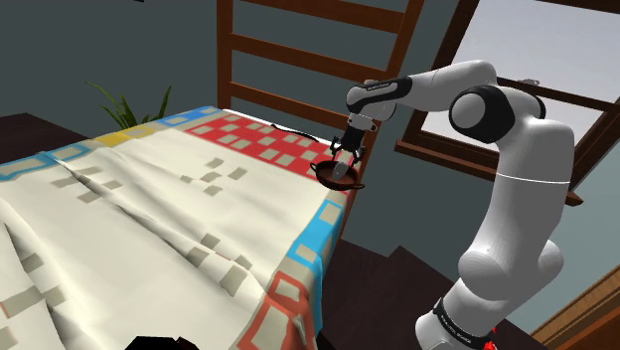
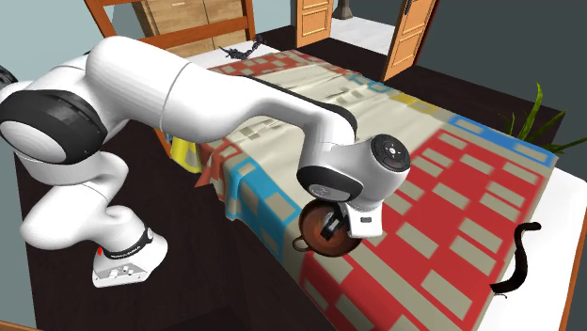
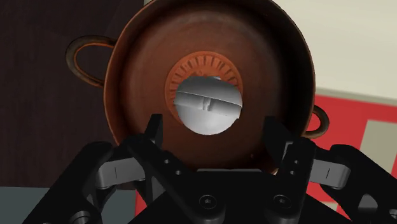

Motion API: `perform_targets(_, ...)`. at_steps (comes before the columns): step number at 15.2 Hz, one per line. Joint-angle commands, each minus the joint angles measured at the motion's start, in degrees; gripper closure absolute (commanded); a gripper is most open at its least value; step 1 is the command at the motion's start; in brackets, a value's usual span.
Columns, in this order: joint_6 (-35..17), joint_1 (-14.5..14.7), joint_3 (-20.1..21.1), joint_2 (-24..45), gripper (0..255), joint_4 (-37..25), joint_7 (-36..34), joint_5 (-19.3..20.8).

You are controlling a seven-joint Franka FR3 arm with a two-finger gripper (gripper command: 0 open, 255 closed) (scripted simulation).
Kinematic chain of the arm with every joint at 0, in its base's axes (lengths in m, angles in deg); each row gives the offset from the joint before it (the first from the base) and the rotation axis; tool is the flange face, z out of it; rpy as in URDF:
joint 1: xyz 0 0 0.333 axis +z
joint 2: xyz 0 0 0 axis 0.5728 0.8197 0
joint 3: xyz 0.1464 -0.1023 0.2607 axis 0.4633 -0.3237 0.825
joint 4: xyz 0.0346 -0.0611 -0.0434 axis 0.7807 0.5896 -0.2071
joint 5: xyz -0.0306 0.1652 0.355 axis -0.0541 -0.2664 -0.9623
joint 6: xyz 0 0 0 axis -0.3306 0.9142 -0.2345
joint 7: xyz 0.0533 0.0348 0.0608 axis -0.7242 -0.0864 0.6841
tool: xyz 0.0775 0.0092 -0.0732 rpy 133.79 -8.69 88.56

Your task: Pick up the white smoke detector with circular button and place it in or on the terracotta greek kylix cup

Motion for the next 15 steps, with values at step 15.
perform_targets(15,6.82,-0.73,-0.42,-1.04,0,-5.71,-0.42,0.49)
